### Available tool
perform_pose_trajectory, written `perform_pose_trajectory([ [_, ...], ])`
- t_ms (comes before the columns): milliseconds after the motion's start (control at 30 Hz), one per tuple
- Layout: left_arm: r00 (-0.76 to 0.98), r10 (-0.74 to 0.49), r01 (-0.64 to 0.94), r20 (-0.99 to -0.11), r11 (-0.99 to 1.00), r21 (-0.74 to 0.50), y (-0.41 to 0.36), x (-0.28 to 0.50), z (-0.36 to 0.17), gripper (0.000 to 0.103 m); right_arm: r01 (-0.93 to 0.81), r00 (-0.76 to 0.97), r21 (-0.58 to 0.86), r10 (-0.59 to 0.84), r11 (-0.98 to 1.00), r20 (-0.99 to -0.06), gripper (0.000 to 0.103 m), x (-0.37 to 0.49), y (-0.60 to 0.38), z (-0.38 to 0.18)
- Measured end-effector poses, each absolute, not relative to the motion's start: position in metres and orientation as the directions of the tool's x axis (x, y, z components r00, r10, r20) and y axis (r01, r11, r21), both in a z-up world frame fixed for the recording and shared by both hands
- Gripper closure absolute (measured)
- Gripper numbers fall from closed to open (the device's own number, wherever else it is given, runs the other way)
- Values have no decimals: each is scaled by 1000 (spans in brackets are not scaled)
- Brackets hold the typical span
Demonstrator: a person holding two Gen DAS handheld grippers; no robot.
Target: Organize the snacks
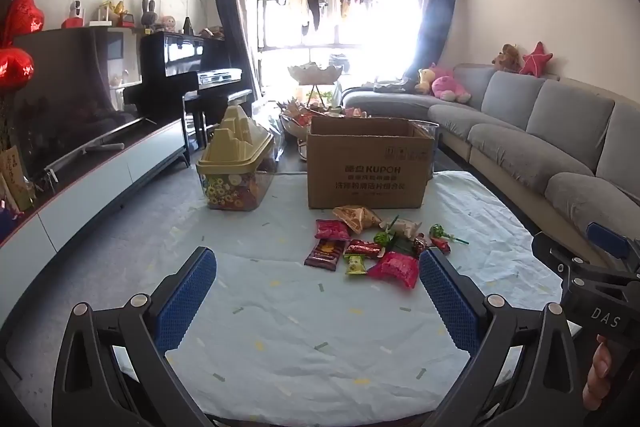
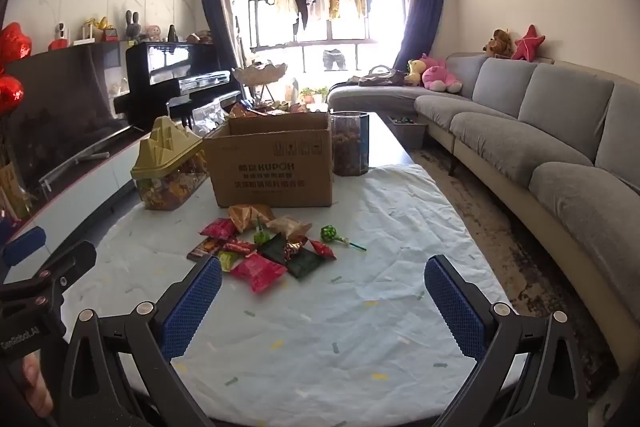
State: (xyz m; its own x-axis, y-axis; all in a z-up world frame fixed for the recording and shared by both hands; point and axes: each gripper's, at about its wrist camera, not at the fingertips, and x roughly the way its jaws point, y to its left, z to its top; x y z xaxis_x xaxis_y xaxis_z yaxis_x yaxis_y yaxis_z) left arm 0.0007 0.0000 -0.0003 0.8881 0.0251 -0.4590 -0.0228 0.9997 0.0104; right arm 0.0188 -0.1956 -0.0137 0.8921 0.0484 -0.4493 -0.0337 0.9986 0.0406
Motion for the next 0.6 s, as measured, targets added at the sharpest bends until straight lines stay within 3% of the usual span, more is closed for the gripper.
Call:
perform_pose_trajectory([
  [100, 885, 20, -17, -465, 1000, 11, 1, 6, -1, 0, -33, 890, 25, 41, 999, -455, 1, 19, -194, -13],
  [267, 915, 36, -33, -401, 999, 16, -3, -10, 2, 0, -35, 892, 28, 44, 999, -449, 1, 17, -195, -12],
  [600, 914, 32, -28, -404, 999, 15, -1, -10, 5, 0, -37, 896, 33, 48, 999, -441, 1, 14, -195, -9],
])
